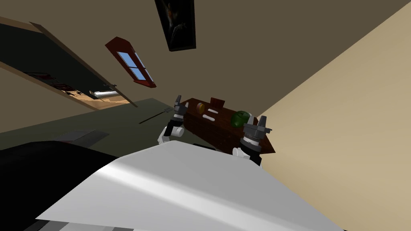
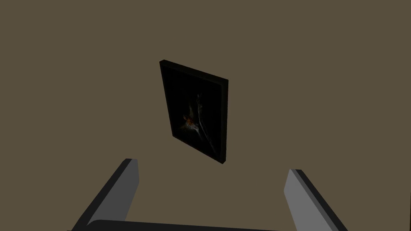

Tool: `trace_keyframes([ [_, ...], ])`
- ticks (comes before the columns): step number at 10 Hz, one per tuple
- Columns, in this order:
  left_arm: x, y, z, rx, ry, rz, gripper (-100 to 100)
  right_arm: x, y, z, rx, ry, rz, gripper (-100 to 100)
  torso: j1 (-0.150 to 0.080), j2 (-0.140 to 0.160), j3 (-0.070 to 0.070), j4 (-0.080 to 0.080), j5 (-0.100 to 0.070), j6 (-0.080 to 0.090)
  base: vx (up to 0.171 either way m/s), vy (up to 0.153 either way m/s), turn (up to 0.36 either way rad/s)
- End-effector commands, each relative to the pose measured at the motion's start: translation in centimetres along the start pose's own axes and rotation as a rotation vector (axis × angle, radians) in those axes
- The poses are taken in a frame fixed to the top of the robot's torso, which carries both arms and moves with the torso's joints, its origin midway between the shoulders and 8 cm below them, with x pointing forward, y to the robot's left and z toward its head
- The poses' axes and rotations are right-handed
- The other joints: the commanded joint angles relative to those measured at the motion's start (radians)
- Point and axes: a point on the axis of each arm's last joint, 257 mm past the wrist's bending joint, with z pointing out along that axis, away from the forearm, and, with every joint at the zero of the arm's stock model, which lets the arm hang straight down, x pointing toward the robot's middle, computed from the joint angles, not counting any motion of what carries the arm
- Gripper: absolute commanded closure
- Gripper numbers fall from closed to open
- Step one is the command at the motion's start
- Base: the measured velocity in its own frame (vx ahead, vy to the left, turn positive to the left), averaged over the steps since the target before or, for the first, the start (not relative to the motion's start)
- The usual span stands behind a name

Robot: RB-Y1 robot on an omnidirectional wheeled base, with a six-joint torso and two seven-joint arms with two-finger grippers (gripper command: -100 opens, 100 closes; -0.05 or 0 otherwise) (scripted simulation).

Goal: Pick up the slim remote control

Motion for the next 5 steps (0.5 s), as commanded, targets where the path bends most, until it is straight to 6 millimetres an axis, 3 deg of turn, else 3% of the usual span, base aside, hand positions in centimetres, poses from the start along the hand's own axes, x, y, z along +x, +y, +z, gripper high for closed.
trace_keyframes([
  [1, 0.2, 1.3, 1.1, -0.032, 0.014, -0.005, -100, 0.0, 0.0, 0.0, 0.0, 0.0, 0.0, 0, 0.0, 0.0, 0.0, 0.0, 0.0, 0.0, -0.017, 0.019, -0.06],
  [5, 0.9, 2.9, 3.9, -0.074, 0.039, -0.022, -100, 0.0, 0.0, 0.0, 0.0, 0.0, 0.0, 0, 0.001, 0.0, 0.0, 0.0, 0.0, 0.0, -0.028, 0.022, -0.053],
])
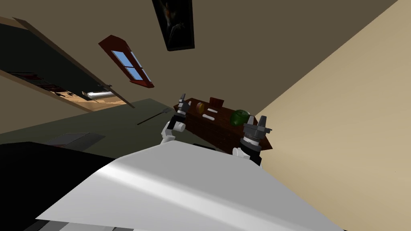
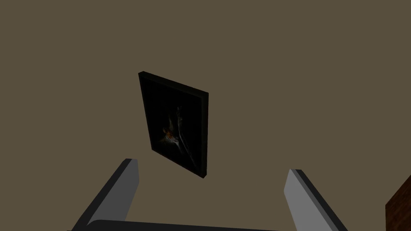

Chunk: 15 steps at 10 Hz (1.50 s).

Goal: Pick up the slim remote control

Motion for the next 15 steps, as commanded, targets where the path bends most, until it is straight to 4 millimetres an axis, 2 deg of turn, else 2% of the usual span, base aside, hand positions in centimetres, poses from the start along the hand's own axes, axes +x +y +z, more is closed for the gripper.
trace_keyframes([
  [1, 0.5, 1.1, 1.3, -0.031, 0.008, -0.01, -100, 0.0, 0.0, 0.0, 0.0, 0.0, 0.0, 0, 0.0, 0.0, 0.0, 0.0, 0.0, 0.0, -0.022, 0.019, -0.07],
  [2, 0.7, 1.0, 1.8, -0.033, 0.012, -0.012, -100, 0.0, 0.0, 0.0, 0.0, 0.0, 0.0, 0, 0.0, 0.0, 0.0, 0.0, 0.0, 0.0, -0.02, 0.018, -0.043],
  [3, 0.6, 2.2, 2.5, -0.066, 0.013, -0.019, -100, 0.0, 0.0, 0.0, 0.0, 0.0, 0.0, 0, 0.0, 0.0, 0.0, 0.0, 0.0, 0.0, -0.026, 0.018, -0.066],
  [4, 1.0, 1.9, 3.3, -0.065, 0.02, -0.022, -100, 0.0, 0.0, 0.0, 0.0, 0.0, 0.0, 0, 0.0, 0.0, 0.0, 0.0, 0.0, 0.0, -0.025, 0.016, -0.036],
  [5, 1.0, 3.0, 4.2, -0.096, 0.021, -0.031, -100, 0.0, 0.0, 0.0, 0.0, 0.0, 0.0, 0, 0.0, 0.0, 0.0, 0.0, 0.0, 0.0, -0.03, 0.019, -0.064],
  [6, 1.4, 2.9, 4.9, -0.1, 0.027, -0.032, -100, 0.0, 0.0, 0.0, 0.0, 0.0, 0.0, 0, 0.0, 0.0, 0.0, 0.0, 0.0, 0.0, -0.022, 0.018, -0.035],
  [7, 1.4, 4.2, 5.7, -0.137, 0.027, -0.042, -100, 0.0, 0.0, 0.0, 0.0, 0.0, 0.0, 0, 0.0, 0.0, 0.0, 0.0, 0.0, 0.0, -0.022, 0.018, -0.057],
  [8, 1.8, 3.9, 6.4, -0.138, 0.033, -0.044, -100, 0.0, 0.0, 0.0, 0.0, 0.0, 0.0, 0, 0.0, 0.0, 0.0, 0.0, 0.0, 0.0, -0.022, 0.015, -0.036],
  [9, 1.8, 5.3, 7.1, -0.175, 0.032, -0.054, -100, 0.0, 0.0, 0.0, 0.0, 0.0, 0.0, 0, 0.0, 0.0, 0.0, 0.0, 0.0, 0.0, -0.027, 0.013, -0.062],
  [10, 2.3, 5.1, 7.8, -0.183, 0.038, -0.055, -100, 0.0, 0.0, 0.0, 0.0, 0.0, 0.0, 0, 0.0, 0.0, 0.0, 0.0, 0.0, 0.0, -0.021, 0.016, -0.041],
  [11, 2.3, 6.6, 8.5, -0.222, 0.036, -0.066, -100, 0.0, 0.0, 0.0, 0.0, 0.0, 0.0, 0, 0.0, 0.0, 0.0, 0.0, 0.0, 0.0, -0.019, 0.019, -0.064],
  [12, 2.8, 6.3, 9.3, -0.228, 0.043, -0.067, -100, 0.0, 0.0, 0.0, 0.0, 0.0, 0.0, 0, 0.0, 0.0, 0.0, 0.0, 0.0, 0.0, -0.018, 0.017, -0.037],
  [13, 2.8, 7.8, 9.8, -0.269, 0.04, -0.078, -100, 0.0, 0.0, 0.0, 0.0, 0.0, 0.0, 0, 0.0, 0.0, 0.0, 0.0, 0.0, 0.0, -0.017, 0.017, -0.056],
  [14, 3.4, 7.4, 10.6, -0.273, 0.048, -0.078, -100, 0.0, 0.0, 0.0, 0.0, 0.0, 0.0, 0, 0.0, 0.0, 0.0, 0.0, 0.0, 0.0, -0.016, 0.014, -0.032],
  [15, 3.4, 7.7, 10.6, -0.285, 0.047, -0.077, -100, 0.0, 0.0, 0.0, 0.0, 0.0, 0.0, 0, 0.0, 0.0, 0.0, 0.0, 0.0, 0.0, -0.007, 0.006, 0.002],
])
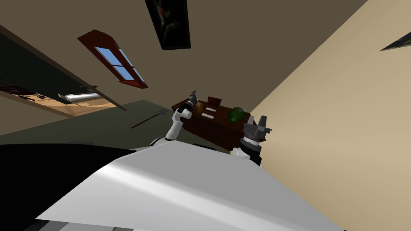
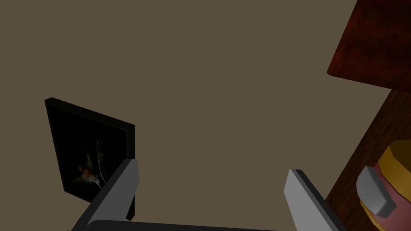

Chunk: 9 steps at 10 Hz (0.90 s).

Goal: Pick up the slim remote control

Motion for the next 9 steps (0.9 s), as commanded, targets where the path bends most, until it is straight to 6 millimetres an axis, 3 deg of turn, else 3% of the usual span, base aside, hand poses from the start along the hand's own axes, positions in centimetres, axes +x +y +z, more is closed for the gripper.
trace_keyframes([
  [1, 0.4, 1.4, 1.3, -0.053, 0.001, -0.011, -100, 0.0, 0.0, 0.0, 0.0, 0.0, 0.0, 0, 0.0, 0.0, 0.0, 0.0, 0.0, 0.0, -0.012, 0.006, -0.057],
  [9, 2.3, 5.1, 5.4, -0.246, 0.012, -0.036, -100, 0.0, 0.0, 0.0, 0.0, 0.0, 0.0, 0, 0.0, 0.0, 0.0, 0.0, 0.0, 0.0, -0.006, 0.007, -0.029],
])
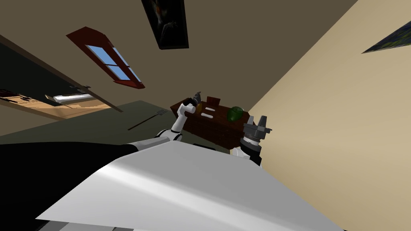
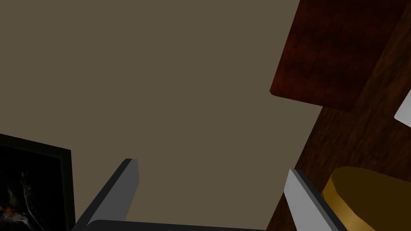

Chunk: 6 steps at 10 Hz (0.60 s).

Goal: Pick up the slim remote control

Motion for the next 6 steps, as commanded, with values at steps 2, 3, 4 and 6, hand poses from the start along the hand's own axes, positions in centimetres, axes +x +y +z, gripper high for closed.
trace_keyframes([
  [2, 0.9, 1.5, 1.6, -0.087, 0.006, -0.008, -100, 0.0, 0.0, 0.0, 0.0, 0.0, 0.0, 0, 0.0, 0.0, 0.0, 0.0, 0.0, 0.0, -0.002, 0.007, -0.033],
  [3, 0.8, 2.4, 1.9, -0.126, 0.0, -0.007, -100, 0.0, 0.0, 0.0, 0.0, 0.0, 0.0, 0, 0.0, 0.0, 0.0, 0.0, 0.0, 0.0, 0.0, 0.006, -0.022],
  [4, 0.7, 2.7, 1.9, -0.135, -0.002, -0.007, -100, 0.0, 0.0, 0.0, 0.0, 0.0, 0.0, 0, 0.0, 0.0, 0.0, 0.0, 0.0, 0.0, 0.0, 0.0, 0.0],
  [6, 1.3, 4.0, 2.9, -0.208, -0.001, -0.01, -100, 0.0, 0.0, 0.0, 0.0, 0.0, 0.0, 0, 0.0, 0.0, 0.0, 0.0, 0.0, 0.0, 0.004, 0.003, -0.03],
])
